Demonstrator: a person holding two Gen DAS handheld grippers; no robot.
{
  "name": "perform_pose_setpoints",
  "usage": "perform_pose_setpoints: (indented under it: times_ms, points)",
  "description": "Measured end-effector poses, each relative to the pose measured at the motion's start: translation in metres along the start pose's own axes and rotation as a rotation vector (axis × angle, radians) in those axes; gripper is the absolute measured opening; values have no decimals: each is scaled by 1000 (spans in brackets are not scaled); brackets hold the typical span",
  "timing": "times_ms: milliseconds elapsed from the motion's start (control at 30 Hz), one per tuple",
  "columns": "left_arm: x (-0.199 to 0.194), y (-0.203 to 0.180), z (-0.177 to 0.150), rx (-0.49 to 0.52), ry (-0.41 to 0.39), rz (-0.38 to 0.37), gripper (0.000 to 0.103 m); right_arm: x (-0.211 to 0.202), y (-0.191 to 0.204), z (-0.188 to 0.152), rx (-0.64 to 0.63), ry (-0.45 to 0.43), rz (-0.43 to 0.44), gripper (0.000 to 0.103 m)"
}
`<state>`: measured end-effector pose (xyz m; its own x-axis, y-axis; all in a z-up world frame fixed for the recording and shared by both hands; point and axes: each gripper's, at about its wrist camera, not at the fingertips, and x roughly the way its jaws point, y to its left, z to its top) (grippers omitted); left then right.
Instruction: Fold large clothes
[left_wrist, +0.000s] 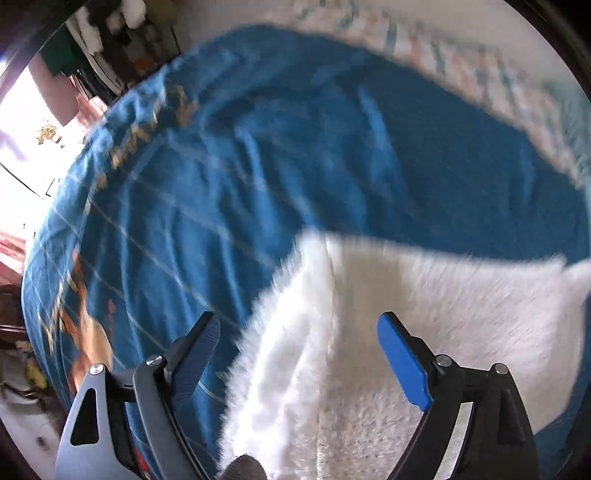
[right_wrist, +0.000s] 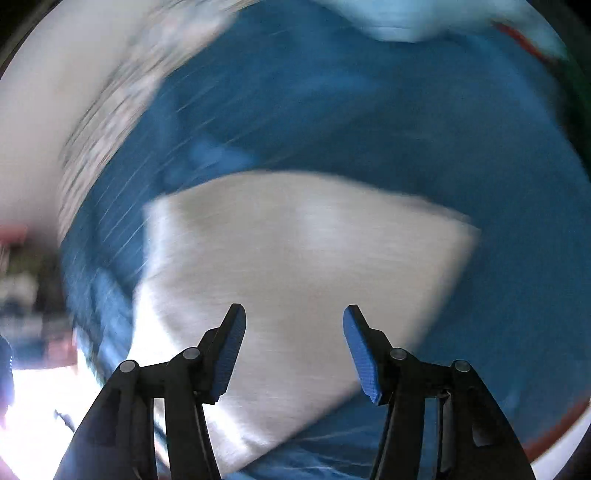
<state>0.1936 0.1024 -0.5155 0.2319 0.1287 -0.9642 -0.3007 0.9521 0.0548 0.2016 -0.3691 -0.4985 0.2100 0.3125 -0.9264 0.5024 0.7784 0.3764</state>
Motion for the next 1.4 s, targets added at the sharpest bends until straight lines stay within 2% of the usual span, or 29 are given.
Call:
perform_pose_setpoints:
  times_ms: [33, 67, 100, 133, 167, 200, 233, 267, 367, 400, 467, 500, 567, 633, 667, 733, 800, 867, 933, 967, 1000, 1033, 1067, 1133, 1200, 1267, 1300, 1333, 1400]
  points:
    - [13, -3, -10, 6, 36, 15, 87, 21, 28, 12, -58, 15, 4, 54]
    - [22, -3, -17, 10, 58, 23, 87, 36, 40, 21, -92, 9, -9, 42]
    - [32, -3, -25, 14, 79, 39, 87, 57, 56, 30, -124, 14, -30, 37]
    - [44, -1, -34, 15, 101, 39, 88, 86, 68, 39, -156, 38, -94, 34]
    - [49, 2, -38, 6, 101, 19, 88, 115, 75, 47, -155, 59, -155, 34]
    - [53, 9, -41, -24, 85, -9, 95, 135, 78, 51, -151, 78, -180, 34]
    - [58, 15, -42, -53, 94, -33, 103, 145, 87, 55, -159, 78, -200, 34]
    - [63, 21, -40, -76, 112, -68, 103, 151, 97, 60, -169, 78, -229, 34]
    - [74, 35, -34, -105, 118, -159, 103, 149, 111, 71, -139, 141, -253, 34]
    - [76, 39, -32, -110, 114, -176, 103, 142, 118, 72, -128, 152, -239, 34]
    - [78, 44, -31, -121, 110, -192, 103, 114, 119, 74, -138, 118, -179, 34]
    - [78, 45, -32, -120, 102, -192, 103, 99, 130, 65, -185, 86, -142, 34]
    - [75, 48, -36, -124, 63, -187, 103, 90, 136, 44, -255, 87, -120, 34]
    - [73, 52, -41, -128, 38, -188, 103, 114, 134, 17, -315, 203, -129, 34]
    - [74, 53, -41, -127, 40, -188, 103, 137, 126, 2, -331, 255, -164, 34]
    - [75, 56, -39, -136, 59, -184, 103, 161, 119, -3, -354, 211, -178, 34]
    - [72, 53, -33, -137, 94, -159, 103, 161, 119, 0, -329, 197, -170, 34]
    - [57, 47, -25, -126, 115, -93, 103, 149, 121, 2, -296, 202, -114, 36]
    - [27, 38, -17, -79, 69, -2, 103, 119, 101, 2, -230, 169, 24, 40]
    - [7, 31, -14, -57, 33, 15, 103, 98, 83, -1, -179, 137, 82, 52]
    - [-15, 21, -11, -41, -2, 36, 103, 79, 64, -11, -142, 109, 110, 59]
    - [-30, 11, -10, -29, -22, 61, 103, 61, 41, -15, -91, 71, 137, 70]
    - [-42, 0, -9, -18, -37, 64, 103, 50, 18, -24, -46, 44, 145, 76]
    - [-60, -37, -11, 2, -62, 33, 103, 33, -47, -35, 111, -1, 137, 76]
    - [-59, -73, -17, 26, -52, -23, 103, 39, -95, -36, 239, 14, 155, 76]
    - [-42, -114, -22, 67, -10, -60, 103, 60, -134, -35, 360, 21, 251, 76]
    - [-29, -135, -26, 93, -3, -59, 103, 77, -142, -34, 382, 19, 335, 76]
    - [-19, -147, -29, 116, 4, -45, 103, 86, -151, -28, 391, 23, 384, 76]
    - [14, -175, -33, 172, 53, 33, 103, 110, -154, -23, 407, 8, 476, 76]
